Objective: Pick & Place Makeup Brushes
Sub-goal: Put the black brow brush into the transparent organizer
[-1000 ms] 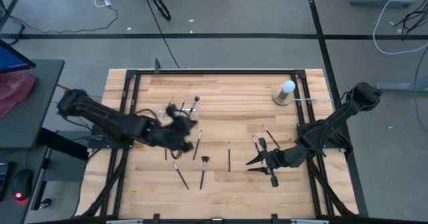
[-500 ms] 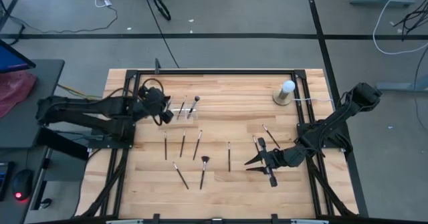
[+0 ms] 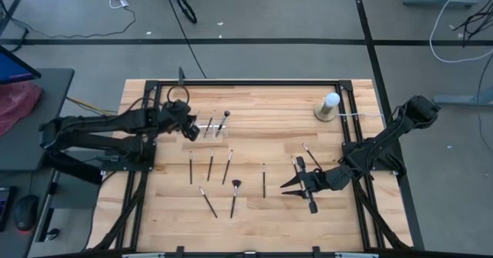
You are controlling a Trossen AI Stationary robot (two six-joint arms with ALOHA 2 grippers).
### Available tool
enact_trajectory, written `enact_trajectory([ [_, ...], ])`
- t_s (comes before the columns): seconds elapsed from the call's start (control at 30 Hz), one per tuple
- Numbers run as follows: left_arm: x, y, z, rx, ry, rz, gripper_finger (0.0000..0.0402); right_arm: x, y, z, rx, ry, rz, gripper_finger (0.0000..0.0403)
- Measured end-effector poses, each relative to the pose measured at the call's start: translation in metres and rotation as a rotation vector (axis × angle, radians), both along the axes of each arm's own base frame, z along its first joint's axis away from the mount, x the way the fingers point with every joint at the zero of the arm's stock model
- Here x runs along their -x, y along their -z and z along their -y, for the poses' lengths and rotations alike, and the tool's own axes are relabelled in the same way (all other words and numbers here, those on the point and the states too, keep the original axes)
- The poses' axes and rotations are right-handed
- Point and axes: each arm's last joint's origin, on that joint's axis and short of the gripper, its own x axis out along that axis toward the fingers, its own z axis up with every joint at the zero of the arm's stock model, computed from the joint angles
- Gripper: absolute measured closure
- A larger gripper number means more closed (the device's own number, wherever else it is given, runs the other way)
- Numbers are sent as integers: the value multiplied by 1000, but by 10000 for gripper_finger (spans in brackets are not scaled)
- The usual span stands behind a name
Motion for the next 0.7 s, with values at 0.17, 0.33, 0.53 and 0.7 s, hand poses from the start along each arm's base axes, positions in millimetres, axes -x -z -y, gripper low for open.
enact_trajectory([
  [0.17,1,0,-5,14,-17,4,375,0,0,0,0,0,-1,313],
  [0.33,-1,4,-9,19,-37,-21,374,0,0,0,2,0,-2,314],
  [0.53,-9,16,-13,34,-46,-93,374,0,0,0,2,0,-3,314],
  [0.7,-12,20,-14,21,-82,-106,362,0,1,0,3,0,-4,314],
])
